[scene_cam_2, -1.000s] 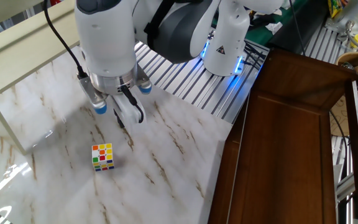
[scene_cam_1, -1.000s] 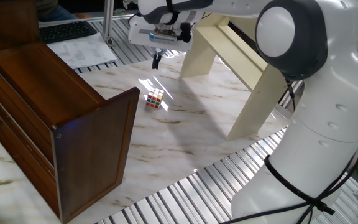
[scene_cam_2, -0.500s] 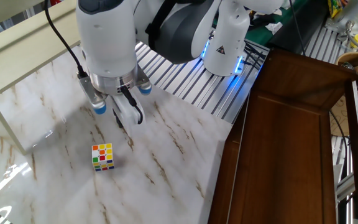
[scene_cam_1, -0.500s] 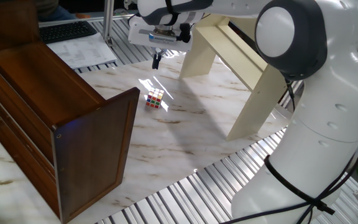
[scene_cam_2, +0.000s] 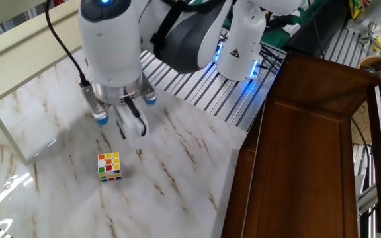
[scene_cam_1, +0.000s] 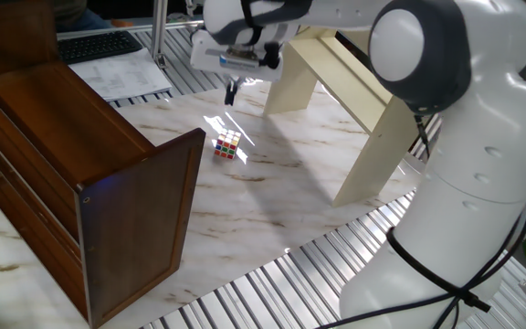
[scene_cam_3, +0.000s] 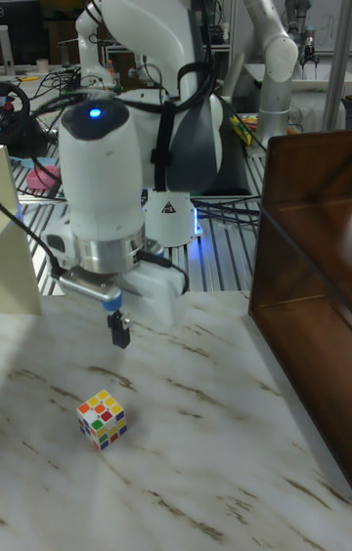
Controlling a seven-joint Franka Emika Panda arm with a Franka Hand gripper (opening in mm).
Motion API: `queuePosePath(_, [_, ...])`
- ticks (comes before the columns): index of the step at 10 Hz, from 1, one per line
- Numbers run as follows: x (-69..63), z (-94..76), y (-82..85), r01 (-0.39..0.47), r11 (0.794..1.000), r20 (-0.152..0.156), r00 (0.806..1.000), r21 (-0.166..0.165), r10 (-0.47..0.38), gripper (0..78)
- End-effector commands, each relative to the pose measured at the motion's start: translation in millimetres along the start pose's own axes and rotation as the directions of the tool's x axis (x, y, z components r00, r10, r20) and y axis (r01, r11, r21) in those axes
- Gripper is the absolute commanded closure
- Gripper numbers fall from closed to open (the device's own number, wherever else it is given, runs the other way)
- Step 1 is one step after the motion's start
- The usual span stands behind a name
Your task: Put the object on the shelf
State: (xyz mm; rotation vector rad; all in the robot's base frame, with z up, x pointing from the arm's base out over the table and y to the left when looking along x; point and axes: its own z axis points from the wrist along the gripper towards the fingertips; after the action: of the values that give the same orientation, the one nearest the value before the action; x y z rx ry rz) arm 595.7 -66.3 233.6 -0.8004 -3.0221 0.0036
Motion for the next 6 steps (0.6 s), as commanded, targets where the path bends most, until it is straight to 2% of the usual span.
queuePosePath(1, [-6.2,30.0,-3.8,-0.063,0.998,0.026,0.998,-0.008,0.063,77.6])
queuePosePath(3, [-5.2,35.9,-2.4,-0.074,0.997,0.038,0.996,-0.014,0.075,77.6])
queuePosePath(4, [-4.5,49.7,2.3,-0.087,0.996,0.048,0.995,-0.022,0.088,77.6])
queuePosePath(6, [-7.0,57.7,6.2,-0.094,0.995,0.06,0.994,-0.03,0.095,77.6])
